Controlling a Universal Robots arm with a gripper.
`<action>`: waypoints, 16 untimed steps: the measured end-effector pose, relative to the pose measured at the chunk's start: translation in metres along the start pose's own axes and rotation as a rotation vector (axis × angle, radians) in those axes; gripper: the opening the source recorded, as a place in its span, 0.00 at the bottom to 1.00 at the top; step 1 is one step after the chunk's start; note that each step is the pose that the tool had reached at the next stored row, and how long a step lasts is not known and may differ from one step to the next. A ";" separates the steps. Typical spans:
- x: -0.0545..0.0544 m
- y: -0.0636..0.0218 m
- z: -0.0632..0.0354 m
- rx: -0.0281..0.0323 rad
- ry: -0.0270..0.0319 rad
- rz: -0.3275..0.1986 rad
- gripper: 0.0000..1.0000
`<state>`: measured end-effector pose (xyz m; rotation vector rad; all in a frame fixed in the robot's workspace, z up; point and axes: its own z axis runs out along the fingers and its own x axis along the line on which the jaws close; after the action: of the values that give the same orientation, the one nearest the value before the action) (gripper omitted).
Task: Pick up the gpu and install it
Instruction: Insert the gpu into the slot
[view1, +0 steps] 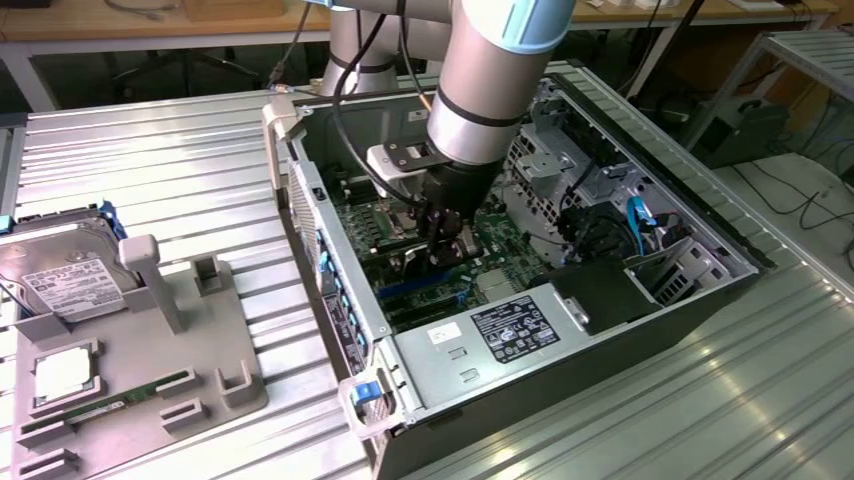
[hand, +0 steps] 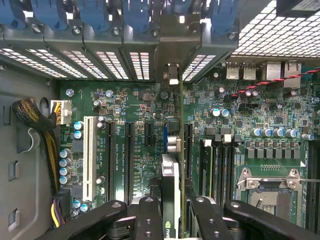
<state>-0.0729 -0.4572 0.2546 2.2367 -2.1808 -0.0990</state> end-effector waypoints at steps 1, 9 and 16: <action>0.000 0.0000 -0.0001 -0.0001 0.0004 0.000 0.27; 0.000 0.0000 0.0000 -0.0009 0.0372 0.002 0.27; 0.000 -0.0061 -0.0004 -0.0009 0.0376 0.002 0.27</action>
<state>-0.0668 -0.4572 0.2546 2.2171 -2.1638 -0.0574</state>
